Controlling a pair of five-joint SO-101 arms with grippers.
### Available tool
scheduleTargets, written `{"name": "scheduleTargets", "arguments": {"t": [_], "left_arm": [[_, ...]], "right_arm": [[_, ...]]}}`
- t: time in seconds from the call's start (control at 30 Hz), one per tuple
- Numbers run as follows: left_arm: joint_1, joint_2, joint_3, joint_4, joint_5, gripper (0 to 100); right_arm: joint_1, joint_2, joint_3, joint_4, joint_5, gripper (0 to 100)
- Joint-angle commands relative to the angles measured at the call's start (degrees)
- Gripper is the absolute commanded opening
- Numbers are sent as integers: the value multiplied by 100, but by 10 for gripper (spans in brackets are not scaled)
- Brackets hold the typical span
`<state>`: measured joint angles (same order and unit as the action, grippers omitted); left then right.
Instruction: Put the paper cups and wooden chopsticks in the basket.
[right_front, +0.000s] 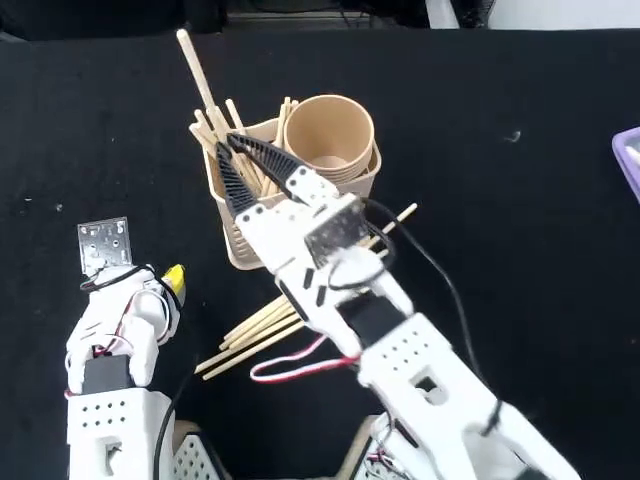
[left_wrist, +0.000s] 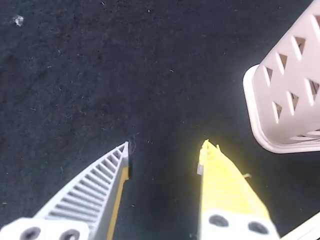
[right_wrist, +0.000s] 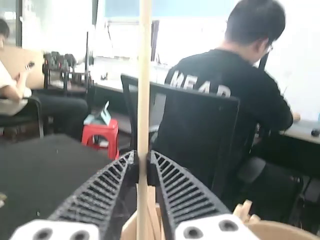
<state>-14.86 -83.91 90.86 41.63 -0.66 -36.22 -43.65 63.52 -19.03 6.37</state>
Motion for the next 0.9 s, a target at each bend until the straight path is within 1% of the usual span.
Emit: {"name": "scheduleTargets", "arguments": {"t": [0.0,0.17,0.23,0.33,0.37,0.5,0.6,0.7,0.8,0.87], "left_arm": [[22,-53,-31,-97,-35,223],[40,-53,-31,-97,-35,223],[40,-53,-31,-97,-35,223],[40,-53,-31,-97,-35,223],[40,-53,-31,-97,-44,223],[40,-53,-31,-97,-44,223],[40,-53,-31,-97,-44,223],[40,-53,-31,-97,-53,223],[40,-53,-31,-97,-53,223],[40,-53,-31,-97,-53,223]], "right_arm": [[149,453,-338,-431,70,11],[273,611,-295,-290,70,18],[255,593,-374,185,35,78],[185,585,-716,1134,-35,222],[176,585,-884,1512,-158,236],[229,514,-1780,2725,-598,197],[255,84,-2360,3534,-624,152],[255,-611,-2712,4545,-651,74],[132,-1349,-2721,5890,-615,12],[26,-1736,-2545,6980,-431,38]]}}
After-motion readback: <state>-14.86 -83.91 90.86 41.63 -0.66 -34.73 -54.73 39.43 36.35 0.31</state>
